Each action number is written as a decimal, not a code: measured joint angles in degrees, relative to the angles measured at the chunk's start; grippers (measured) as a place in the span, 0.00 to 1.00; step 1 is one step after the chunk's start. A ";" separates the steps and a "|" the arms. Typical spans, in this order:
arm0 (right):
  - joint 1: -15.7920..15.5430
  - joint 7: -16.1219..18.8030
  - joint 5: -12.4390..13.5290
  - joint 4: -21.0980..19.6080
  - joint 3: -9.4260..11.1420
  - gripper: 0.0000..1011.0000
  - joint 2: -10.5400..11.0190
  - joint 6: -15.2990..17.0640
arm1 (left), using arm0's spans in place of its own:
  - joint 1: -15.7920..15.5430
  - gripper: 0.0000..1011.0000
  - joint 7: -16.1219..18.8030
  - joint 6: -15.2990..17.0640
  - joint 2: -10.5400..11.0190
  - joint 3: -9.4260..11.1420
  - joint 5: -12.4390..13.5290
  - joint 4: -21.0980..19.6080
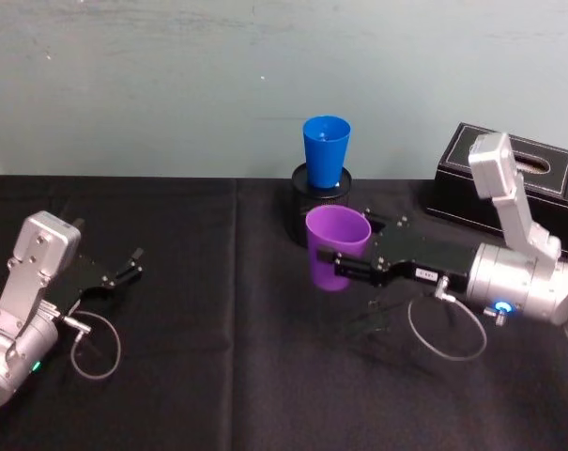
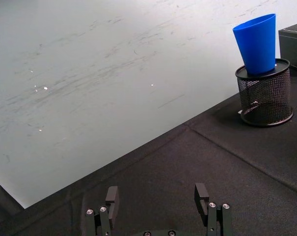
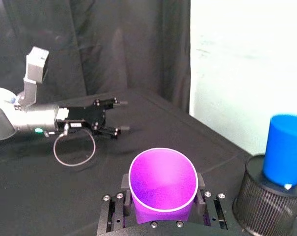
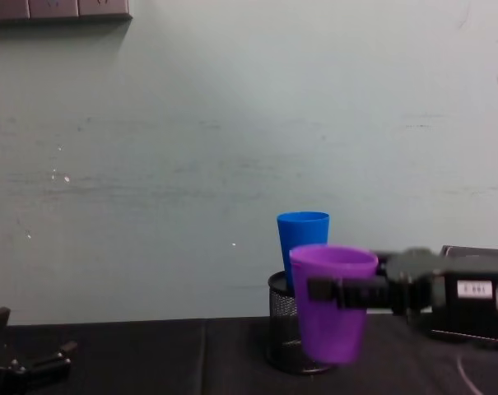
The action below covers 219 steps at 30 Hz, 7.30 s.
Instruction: Pick up one cup with a gripper and tap it against the other cup.
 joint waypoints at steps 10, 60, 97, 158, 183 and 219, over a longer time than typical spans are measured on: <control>2.96 -0.34 0.77 -1.72 -1.26 0.72 1.28 2.96 | 0.00 1.00 0.00 0.00 0.00 0.00 0.00 0.00; 3.91 -0.59 0.46 -1.98 -2.17 0.72 1.74 3.62 | 0.00 1.00 0.00 0.00 0.00 0.00 0.00 0.00; 5.55 -2.00 0.47 1.10 -3.07 0.72 0.49 3.00 | 0.00 1.00 0.00 0.00 0.00 0.00 0.00 0.00; 21.23 -4.76 -7.62 34.72 -0.78 0.72 -17.01 -3.80 | 0.00 1.00 0.00 0.00 0.00 0.00 0.00 0.00; 21.14 -4.90 -7.50 34.65 -0.89 0.72 -16.94 -3.74 | 0.00 1.00 0.00 0.00 0.00 0.00 0.00 0.00; 21.14 -4.94 -7.51 34.64 -0.89 0.72 -16.93 -3.74 | 0.00 1.00 0.00 0.00 0.00 0.00 0.00 0.00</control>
